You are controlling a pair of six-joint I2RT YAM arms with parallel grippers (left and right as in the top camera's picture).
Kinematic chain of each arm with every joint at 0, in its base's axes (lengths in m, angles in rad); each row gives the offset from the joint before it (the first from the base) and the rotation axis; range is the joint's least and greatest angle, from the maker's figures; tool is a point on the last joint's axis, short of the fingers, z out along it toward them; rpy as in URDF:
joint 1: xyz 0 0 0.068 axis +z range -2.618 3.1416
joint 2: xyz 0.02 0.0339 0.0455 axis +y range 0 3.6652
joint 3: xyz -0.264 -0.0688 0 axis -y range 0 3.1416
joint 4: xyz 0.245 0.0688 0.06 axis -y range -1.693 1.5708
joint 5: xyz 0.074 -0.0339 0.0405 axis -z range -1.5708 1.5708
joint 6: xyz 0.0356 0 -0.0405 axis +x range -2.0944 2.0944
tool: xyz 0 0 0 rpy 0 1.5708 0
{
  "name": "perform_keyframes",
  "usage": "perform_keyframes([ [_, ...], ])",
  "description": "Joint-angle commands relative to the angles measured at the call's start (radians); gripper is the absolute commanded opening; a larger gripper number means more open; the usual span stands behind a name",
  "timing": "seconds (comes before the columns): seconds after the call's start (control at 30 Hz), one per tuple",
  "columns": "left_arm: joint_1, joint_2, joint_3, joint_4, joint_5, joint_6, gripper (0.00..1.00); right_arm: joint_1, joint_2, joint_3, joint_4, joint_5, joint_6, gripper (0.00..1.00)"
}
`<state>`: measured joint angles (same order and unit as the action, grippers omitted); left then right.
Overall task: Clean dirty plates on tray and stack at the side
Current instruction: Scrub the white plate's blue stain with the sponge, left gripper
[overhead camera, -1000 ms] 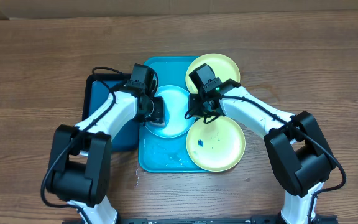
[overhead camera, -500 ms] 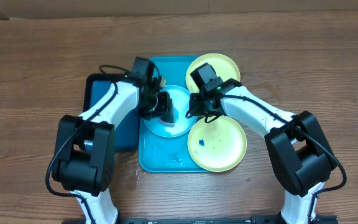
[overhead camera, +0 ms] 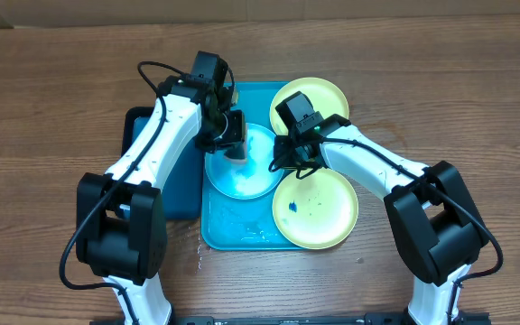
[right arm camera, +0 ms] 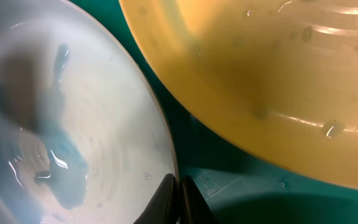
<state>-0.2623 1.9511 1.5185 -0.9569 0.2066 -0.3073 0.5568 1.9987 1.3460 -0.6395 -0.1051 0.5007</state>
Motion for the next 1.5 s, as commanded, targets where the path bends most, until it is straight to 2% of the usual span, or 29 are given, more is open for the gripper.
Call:
perform_keyframes([
  [0.0,-0.006,0.005,-0.048,0.012,-0.109,0.023,0.04,0.004,0.005,0.011,0.007,-0.012,0.0,0.04],
  [0.3,-0.007,0.007,-0.233,0.175,-0.088,-0.007,0.04,0.004,0.005,0.011,0.007,-0.012,0.0,0.04],
  [0.5,-0.008,0.007,-0.336,0.294,0.086,-0.007,0.04,0.004,0.005,0.011,0.009,-0.012,0.0,0.04],
  [0.63,-0.007,0.007,-0.379,0.355,0.14,-0.008,0.04,0.004,0.005,0.011,0.008,-0.012,0.0,0.04],
  [0.97,0.01,0.0,-0.339,0.377,0.399,-0.003,0.04,0.004,0.005,0.011,0.01,-0.016,0.0,0.04],
  [1.13,0.037,-0.025,-0.226,0.291,0.385,0.014,0.04,0.004,0.005,0.011,0.008,-0.016,0.0,0.05],
  [1.2,0.041,-0.039,-0.182,0.247,0.366,0.023,0.04,0.004,0.005,0.011,0.007,-0.016,0.0,0.12],
  [1.23,0.041,-0.045,-0.165,0.227,0.342,0.023,0.04,0.004,0.005,0.011,0.007,-0.016,0.0,0.15],
  [1.47,0.021,-0.051,-0.14,0.117,0.072,0.023,0.04,0.004,0.005,0.011,0.01,-0.016,0.0,0.15],
])
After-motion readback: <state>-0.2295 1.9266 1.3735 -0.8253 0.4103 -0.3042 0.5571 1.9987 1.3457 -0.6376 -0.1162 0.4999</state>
